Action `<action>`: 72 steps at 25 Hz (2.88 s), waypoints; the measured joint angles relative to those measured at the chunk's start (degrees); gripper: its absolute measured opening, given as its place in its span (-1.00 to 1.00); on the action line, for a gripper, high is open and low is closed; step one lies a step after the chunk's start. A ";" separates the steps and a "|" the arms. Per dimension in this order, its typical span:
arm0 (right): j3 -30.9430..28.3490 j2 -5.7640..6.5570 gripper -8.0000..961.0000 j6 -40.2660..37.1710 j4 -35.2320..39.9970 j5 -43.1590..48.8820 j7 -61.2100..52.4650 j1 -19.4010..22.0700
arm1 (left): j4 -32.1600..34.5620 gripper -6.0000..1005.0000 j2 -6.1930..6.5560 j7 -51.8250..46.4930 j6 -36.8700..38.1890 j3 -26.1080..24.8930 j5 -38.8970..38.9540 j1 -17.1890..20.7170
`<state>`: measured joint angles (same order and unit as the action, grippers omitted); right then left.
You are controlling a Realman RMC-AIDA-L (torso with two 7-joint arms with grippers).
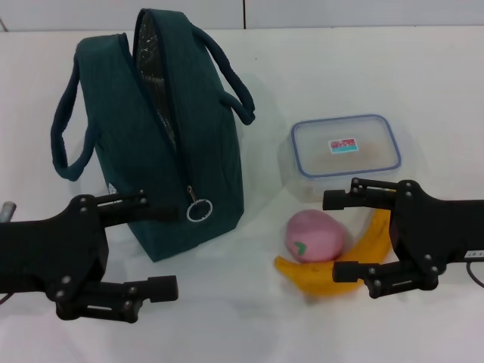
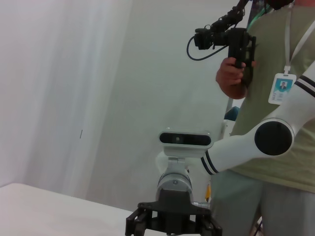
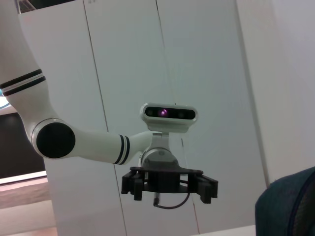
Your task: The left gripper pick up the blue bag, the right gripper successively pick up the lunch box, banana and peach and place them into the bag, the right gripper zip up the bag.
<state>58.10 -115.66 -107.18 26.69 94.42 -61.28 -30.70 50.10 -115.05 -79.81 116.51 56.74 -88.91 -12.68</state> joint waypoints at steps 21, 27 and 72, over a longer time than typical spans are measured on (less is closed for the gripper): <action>-0.43 0.19 0.77 1.80 0.10 -0.13 -0.15 -0.26 | 0.19 0.75 -0.67 -8.13 -1.73 -12.89 3.73 -1.48; -0.83 0.11 0.77 3.47 -0.01 -2.15 -0.41 0.40 | 1.05 0.75 2.56 -24.48 -7.79 -23.31 -4.50 -9.04; -1.70 0.44 0.76 4.91 -0.06 -3.54 0.73 3.31 | 28.54 -0.02 -3.90 -68.95 -17.29 -13.92 -43.10 -17.42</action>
<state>56.39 -115.22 -102.27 26.63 90.87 -60.55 -27.39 78.64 -118.95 -148.75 99.22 42.83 -132.01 -30.10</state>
